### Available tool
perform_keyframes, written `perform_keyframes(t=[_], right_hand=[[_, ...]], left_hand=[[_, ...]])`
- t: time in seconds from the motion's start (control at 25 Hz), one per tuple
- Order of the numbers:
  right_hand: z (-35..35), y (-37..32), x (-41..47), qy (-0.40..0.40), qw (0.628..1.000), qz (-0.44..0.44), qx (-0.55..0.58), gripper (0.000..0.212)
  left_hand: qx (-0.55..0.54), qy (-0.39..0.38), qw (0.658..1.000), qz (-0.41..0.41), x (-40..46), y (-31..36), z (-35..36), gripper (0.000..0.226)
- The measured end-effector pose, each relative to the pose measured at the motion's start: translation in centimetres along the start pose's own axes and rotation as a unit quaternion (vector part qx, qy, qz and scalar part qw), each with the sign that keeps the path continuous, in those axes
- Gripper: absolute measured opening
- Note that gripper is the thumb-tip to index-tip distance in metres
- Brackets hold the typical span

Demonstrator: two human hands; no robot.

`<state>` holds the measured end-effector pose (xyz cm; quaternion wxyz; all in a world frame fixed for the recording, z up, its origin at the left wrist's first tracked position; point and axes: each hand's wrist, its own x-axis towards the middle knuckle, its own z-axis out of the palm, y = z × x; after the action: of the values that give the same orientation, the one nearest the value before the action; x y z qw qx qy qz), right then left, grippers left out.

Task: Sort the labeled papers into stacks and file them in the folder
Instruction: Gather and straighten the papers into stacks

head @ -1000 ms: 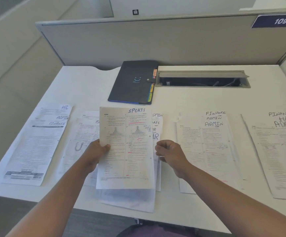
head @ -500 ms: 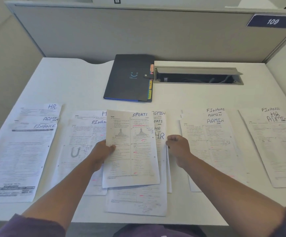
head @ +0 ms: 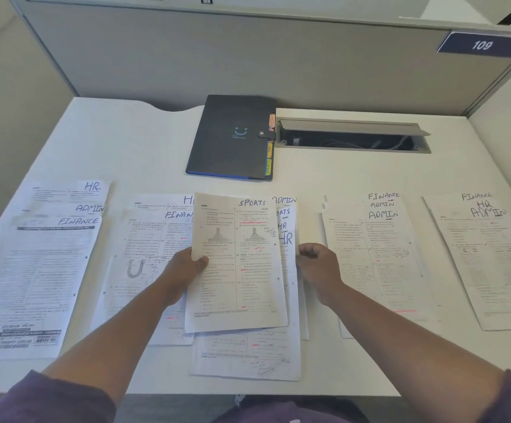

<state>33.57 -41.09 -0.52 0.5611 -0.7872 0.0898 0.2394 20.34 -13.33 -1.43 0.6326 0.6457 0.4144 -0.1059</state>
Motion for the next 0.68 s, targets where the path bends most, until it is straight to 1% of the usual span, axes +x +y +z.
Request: perform_keyframes(t=[0.16,0.28,0.48,0.52,0.6,0.68], right_hand=[[-0.2,-0.3,0.0,-0.033,0.999,0.010,-0.016,0.018],[-0.3,-0.4,0.0,-0.042,0.998,0.018,-0.043,0.019],[-0.3,-0.7,0.0,-0.062,0.995,0.015,-0.080,0.028],[-0.2,-0.9,0.0,-0.054,0.995,0.007,-0.085,0.031],[-0.2,-1.2,-0.2,-0.012,0.995,-0.019,-0.093,0.034],[-0.6,-1.7,-0.5,0.038,0.989,-0.064,-0.131,0.027]], left_hand=[[0.006,0.009,1.000,0.011,-0.2,-0.1,0.1,0.016],[0.010,0.012,1.000,0.015,-0.1,-0.2,0.1,0.016],[0.010,0.012,1.000,0.021,0.0,-0.5,0.1,0.017],[0.010,0.012,1.000,0.021,0.0,-0.5,0.1,0.017],[0.007,0.013,1.000,0.022,0.0,-0.5,0.1,0.016],[0.009,0.014,1.000,0.023,0.1,-0.6,0.1,0.016]])
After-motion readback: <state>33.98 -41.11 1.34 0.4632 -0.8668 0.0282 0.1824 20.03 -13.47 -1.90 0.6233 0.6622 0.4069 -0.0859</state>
